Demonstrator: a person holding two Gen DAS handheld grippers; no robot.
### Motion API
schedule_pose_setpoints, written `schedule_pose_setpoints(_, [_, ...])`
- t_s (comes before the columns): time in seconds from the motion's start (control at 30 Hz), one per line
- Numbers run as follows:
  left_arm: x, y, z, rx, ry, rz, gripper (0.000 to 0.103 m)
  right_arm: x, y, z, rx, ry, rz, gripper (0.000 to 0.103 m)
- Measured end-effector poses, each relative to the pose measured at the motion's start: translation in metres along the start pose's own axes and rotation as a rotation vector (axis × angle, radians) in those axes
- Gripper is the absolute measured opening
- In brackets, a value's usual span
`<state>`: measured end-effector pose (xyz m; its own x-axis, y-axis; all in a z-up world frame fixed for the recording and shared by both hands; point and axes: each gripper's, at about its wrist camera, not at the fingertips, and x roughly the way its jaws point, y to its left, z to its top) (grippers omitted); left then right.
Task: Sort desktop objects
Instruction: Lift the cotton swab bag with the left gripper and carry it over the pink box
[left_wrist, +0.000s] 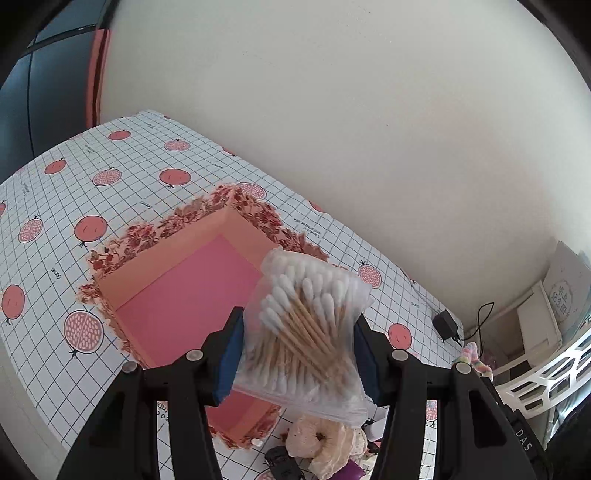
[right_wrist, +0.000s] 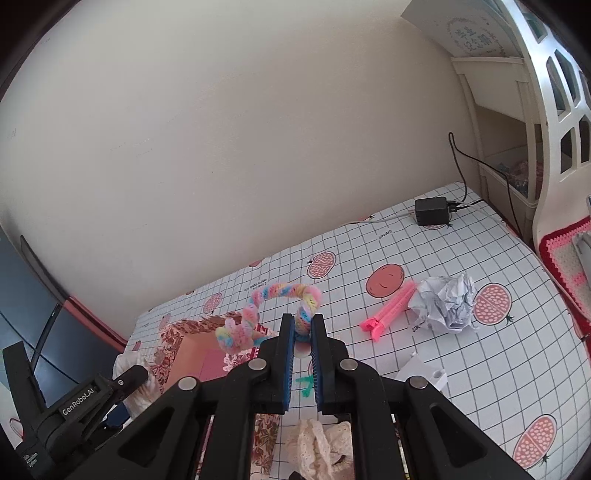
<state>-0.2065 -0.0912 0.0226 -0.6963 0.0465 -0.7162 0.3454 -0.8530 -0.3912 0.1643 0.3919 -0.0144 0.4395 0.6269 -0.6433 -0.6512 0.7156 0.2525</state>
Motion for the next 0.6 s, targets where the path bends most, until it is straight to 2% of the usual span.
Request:
schedule_pose_setpoints(0.37, [-0.018,0.068,0.016,-0.168,-0.02,-0.007,0.056,0.02,0.055,-0.028,-0.078,0.047,0.057,0.01])
schedule_pose_setpoints(0.6, [-0.036,0.117,0.025,-0.287,-0.071,0.02,0.056,0.033,0.085,-0.046,-0.12,0.081,0.091,0.01])
